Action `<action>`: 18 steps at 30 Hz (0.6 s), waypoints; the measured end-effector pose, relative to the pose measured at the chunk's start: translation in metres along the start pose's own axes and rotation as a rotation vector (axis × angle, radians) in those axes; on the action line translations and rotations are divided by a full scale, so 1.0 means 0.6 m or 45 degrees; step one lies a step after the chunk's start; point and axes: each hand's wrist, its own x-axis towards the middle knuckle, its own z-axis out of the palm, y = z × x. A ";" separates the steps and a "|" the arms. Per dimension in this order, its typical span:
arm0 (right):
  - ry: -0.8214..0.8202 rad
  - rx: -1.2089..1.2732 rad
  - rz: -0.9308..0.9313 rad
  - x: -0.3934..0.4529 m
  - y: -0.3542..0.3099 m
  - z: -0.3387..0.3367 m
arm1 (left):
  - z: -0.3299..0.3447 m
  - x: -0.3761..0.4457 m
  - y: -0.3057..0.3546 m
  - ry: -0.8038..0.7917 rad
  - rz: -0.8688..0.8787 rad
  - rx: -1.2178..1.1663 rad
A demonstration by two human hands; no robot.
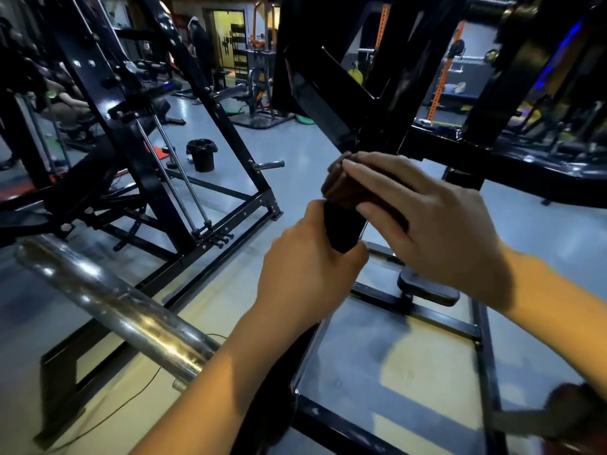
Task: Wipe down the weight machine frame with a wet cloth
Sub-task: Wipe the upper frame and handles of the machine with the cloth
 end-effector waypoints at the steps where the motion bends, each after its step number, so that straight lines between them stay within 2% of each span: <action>1: 0.023 -0.027 0.014 0.010 0.010 0.000 | -0.001 0.000 0.000 -0.005 -0.010 0.011; 7: 0.054 -0.069 0.287 0.069 0.056 -0.005 | -0.004 -0.001 0.000 -0.073 0.002 -0.021; 13: -0.087 -0.019 0.098 0.001 -0.032 0.006 | -0.007 0.003 -0.008 -0.133 0.057 -0.107; 18: 0.026 -0.169 0.390 0.066 0.045 -0.003 | -0.015 0.001 -0.010 -0.172 0.110 -0.142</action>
